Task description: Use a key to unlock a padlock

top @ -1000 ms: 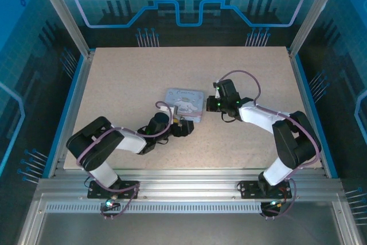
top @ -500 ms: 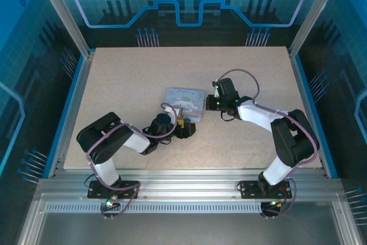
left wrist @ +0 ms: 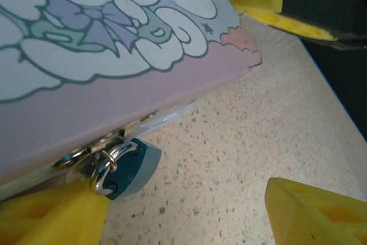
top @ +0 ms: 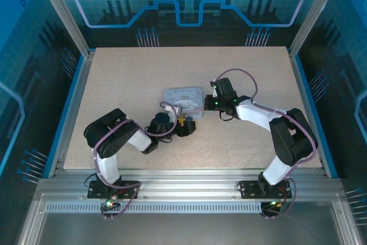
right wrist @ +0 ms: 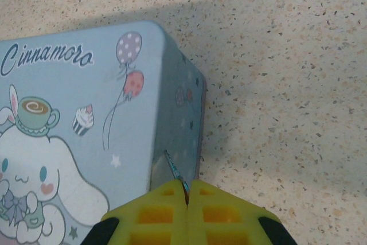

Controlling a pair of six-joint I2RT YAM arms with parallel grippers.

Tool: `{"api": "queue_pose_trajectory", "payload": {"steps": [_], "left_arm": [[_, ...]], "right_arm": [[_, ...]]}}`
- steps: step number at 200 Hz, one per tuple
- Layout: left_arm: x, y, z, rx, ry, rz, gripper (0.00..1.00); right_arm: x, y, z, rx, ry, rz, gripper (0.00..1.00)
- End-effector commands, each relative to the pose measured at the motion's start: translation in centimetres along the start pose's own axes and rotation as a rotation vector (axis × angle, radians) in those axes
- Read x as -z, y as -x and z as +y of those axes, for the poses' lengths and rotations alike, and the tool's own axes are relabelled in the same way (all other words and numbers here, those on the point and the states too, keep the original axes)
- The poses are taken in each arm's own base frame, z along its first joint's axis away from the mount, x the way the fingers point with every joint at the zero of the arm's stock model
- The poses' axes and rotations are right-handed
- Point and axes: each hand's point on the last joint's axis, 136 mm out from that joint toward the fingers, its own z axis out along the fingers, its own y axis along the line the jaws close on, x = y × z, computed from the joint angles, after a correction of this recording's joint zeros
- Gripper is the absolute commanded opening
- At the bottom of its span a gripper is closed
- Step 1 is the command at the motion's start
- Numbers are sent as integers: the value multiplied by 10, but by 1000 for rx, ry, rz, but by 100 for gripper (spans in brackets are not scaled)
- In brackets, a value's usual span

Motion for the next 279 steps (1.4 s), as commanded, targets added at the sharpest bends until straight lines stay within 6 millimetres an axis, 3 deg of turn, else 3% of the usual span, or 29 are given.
{"api": "queue_pose_trajectory", "payload": {"steps": [1, 73, 108, 139, 179, 253, 279], "left_arm": [[-9, 10, -14, 28, -83, -28, 74], [-14, 13, -13, 41, -100, -58, 89], [-22, 13, -11, 93, -125, -76, 77], [-18, 11, -3, 126, -113, -79, 63], [-4, 3, 12, 158, -57, -51, 68], [-5, -2, 23, 167, 7, 2, 44], [-6, -3, 29, 168, 35, 0, 49]], "right_arm": [[-1, 4, 10, 28, 14, -1, 0], [-4, 5, 16, 36, 29, 7, 0], [-5, 0, 14, 32, 24, 14, 0], [-3, 1, 13, 37, 21, 10, 0], [-2, 2, 14, 41, 25, 4, 0], [-1, -1, 15, 31, 38, 1, 0], [0, 0, 16, 29, 45, -3, 0]]}}
